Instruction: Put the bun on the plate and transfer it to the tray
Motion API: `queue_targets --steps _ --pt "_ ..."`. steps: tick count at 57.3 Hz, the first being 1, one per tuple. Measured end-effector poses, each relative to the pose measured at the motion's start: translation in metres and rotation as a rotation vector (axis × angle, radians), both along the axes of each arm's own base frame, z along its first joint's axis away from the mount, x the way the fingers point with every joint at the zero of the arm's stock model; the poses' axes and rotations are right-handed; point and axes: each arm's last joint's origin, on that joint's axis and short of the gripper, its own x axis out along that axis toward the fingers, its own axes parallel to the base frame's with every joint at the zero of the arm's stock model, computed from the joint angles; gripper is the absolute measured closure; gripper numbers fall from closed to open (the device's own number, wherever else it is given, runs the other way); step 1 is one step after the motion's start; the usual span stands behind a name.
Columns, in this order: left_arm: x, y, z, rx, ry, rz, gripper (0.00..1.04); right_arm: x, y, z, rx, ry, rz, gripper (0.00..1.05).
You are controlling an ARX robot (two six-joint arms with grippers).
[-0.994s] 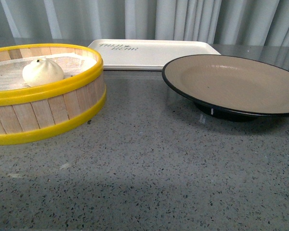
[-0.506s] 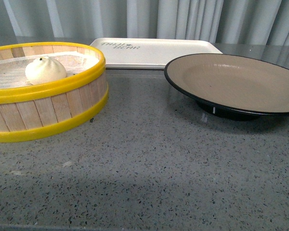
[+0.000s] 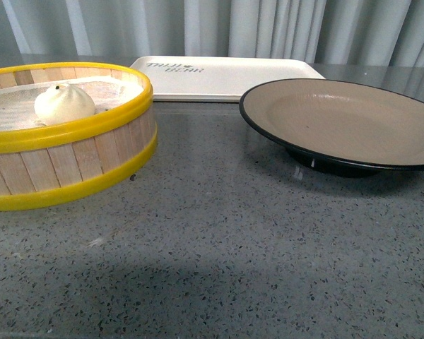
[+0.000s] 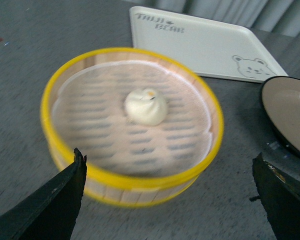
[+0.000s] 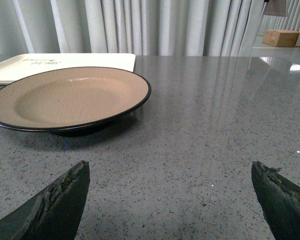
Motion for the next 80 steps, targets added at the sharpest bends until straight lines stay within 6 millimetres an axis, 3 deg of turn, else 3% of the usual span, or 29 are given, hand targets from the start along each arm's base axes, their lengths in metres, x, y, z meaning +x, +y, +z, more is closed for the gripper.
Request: queue_targets --steps 14,31,43,80 --pt "0.064 -0.041 0.016 0.089 0.044 -0.070 0.07 0.000 0.000 0.000 0.000 0.000 0.000 0.08" --pt "0.118 -0.054 0.009 0.200 0.114 -0.022 0.07 0.000 0.000 0.000 0.000 0.000 0.000 0.08" --pt "0.134 -0.051 -0.003 0.270 0.150 -0.001 0.07 0.000 0.000 0.000 0.000 0.000 0.000 0.08" --pt "0.154 -0.043 -0.037 0.362 0.272 0.022 0.07 0.000 0.000 0.000 0.000 0.000 0.000 0.08"
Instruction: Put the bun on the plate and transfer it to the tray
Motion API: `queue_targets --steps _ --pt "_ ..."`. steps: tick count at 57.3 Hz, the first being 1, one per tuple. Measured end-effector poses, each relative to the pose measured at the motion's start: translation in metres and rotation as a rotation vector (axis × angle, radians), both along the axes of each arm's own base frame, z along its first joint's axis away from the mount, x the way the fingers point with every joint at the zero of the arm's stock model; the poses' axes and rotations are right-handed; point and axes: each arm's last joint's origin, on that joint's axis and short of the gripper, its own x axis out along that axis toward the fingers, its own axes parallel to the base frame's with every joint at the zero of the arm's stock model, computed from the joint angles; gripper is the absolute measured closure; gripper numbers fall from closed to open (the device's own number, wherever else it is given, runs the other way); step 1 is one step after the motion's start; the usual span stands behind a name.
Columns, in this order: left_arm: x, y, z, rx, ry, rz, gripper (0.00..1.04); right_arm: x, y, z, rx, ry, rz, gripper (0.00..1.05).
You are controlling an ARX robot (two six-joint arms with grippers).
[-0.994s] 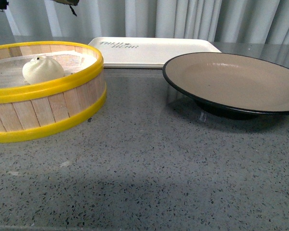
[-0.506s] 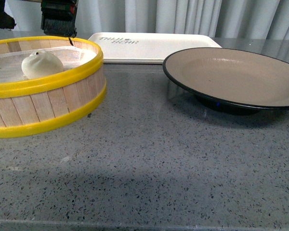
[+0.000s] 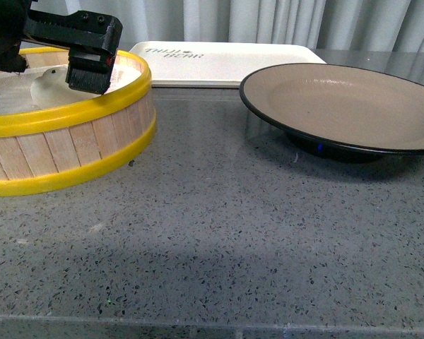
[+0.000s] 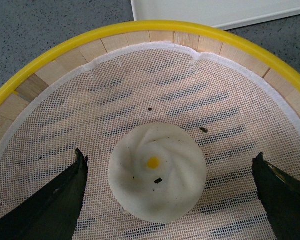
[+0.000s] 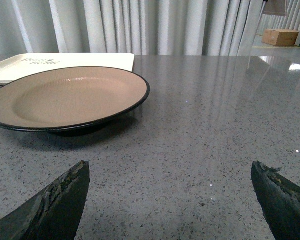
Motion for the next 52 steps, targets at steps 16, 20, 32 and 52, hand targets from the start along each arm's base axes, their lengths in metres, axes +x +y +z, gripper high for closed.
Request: queue_targets --steps 16,20,32,52 --pt "0.0022 -0.0006 -0.0011 0.008 0.002 0.004 0.13 0.0000 0.0000 0.0000 0.000 0.000 0.000 0.08" --pt "0.0021 -0.0010 -0.0011 0.009 0.002 0.003 0.22 0.0000 0.0000 0.0000 0.000 0.000 0.000 0.08" --pt "0.0020 -0.0024 -0.0016 0.014 0.005 0.005 0.54 0.0000 0.0000 0.0000 0.000 0.000 0.000 0.08" --pt "0.0027 -0.0060 0.0038 0.009 0.007 -0.011 1.01 0.0000 0.0000 0.0000 0.000 0.000 0.000 0.08"
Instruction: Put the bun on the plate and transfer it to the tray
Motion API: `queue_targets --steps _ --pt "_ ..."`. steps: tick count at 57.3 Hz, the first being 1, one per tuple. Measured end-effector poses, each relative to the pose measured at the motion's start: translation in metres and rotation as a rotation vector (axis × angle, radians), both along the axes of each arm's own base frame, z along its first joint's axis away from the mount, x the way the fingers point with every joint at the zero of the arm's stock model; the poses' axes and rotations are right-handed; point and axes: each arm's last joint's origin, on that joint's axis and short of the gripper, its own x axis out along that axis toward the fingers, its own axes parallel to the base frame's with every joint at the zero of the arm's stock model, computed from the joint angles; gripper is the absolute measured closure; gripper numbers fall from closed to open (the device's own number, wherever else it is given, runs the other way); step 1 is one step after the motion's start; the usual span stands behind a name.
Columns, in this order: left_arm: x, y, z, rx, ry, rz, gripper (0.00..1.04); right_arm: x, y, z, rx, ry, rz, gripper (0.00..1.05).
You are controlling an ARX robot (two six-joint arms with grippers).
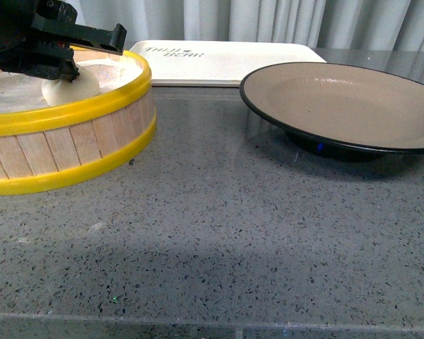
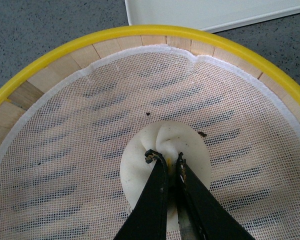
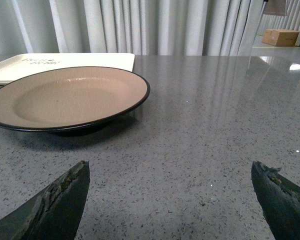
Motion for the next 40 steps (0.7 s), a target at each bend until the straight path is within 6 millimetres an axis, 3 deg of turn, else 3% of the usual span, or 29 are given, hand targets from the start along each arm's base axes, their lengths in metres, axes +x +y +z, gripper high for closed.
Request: queue_targets --steps 28,34,40 --pt "0.004 0.000 0.021 -0.004 -0.029 -0.012 1.01 0.000 0.000 0.000 0.000 0.000 0.000 0.08" --pt "0.004 -0.002 0.035 -0.005 -0.052 -0.023 1.01 0.000 0.000 0.000 0.000 0.000 0.000 0.08" --pt "0.000 -0.015 0.066 -0.019 -0.115 -0.061 1.01 0.000 0.000 0.000 0.000 0.000 0.000 0.08"
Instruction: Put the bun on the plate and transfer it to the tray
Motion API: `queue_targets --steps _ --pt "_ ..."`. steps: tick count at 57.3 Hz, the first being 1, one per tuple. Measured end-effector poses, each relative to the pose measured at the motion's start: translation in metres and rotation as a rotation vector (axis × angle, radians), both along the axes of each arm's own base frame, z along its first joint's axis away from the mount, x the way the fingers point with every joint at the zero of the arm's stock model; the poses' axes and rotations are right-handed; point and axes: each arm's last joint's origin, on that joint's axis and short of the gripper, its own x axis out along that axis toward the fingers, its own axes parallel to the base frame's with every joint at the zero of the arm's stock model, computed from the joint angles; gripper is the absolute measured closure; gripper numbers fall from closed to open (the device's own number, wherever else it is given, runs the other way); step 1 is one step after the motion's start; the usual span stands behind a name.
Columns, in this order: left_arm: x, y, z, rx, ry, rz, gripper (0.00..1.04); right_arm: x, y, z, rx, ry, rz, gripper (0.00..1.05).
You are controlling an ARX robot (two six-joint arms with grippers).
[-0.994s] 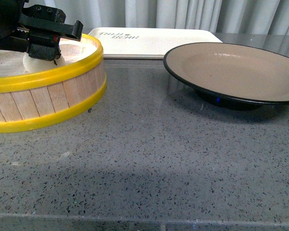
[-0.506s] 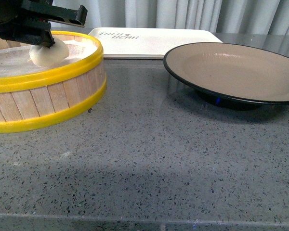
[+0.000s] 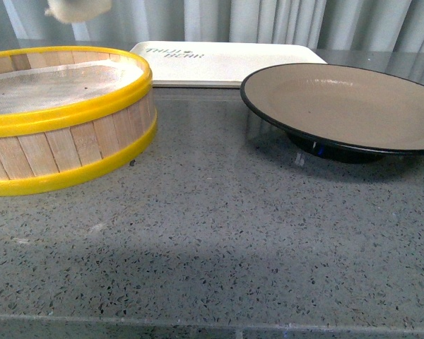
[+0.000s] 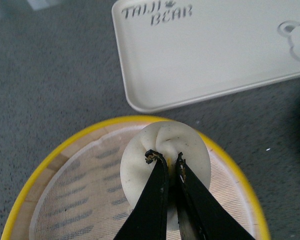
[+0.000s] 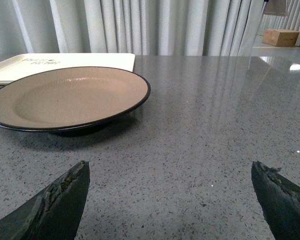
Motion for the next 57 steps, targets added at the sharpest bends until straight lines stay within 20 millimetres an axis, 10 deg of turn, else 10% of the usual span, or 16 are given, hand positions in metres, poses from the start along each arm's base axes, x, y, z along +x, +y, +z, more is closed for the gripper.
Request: queue_targets --steps 23,57 --pt "-0.035 -0.094 0.071 -0.073 -0.155 -0.268 1.01 0.000 0.000 0.000 0.000 0.000 0.000 0.08" --pt "-0.054 -0.243 -0.008 -0.018 -0.055 -0.483 1.01 0.000 0.000 0.000 0.000 0.000 0.000 0.08"
